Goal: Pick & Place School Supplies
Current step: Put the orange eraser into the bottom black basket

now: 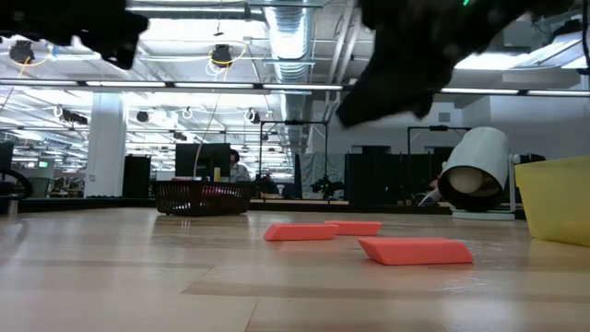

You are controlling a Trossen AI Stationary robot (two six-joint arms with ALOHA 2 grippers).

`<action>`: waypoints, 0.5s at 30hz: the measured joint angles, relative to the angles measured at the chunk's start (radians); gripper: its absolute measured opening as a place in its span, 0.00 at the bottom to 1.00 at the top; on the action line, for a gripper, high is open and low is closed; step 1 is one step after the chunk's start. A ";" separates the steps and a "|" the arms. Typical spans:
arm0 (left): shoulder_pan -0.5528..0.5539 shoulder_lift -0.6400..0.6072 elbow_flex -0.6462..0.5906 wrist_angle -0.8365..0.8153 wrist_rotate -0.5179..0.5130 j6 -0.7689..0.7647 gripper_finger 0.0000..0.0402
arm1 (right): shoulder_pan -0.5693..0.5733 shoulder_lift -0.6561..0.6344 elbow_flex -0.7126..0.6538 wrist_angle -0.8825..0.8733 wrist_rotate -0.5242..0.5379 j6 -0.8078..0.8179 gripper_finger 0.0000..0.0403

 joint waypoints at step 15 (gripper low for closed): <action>0.263 0.196 0.001 0.119 0.218 0.008 0.22 | -0.059 0.132 0.001 0.013 -0.046 0.036 0.00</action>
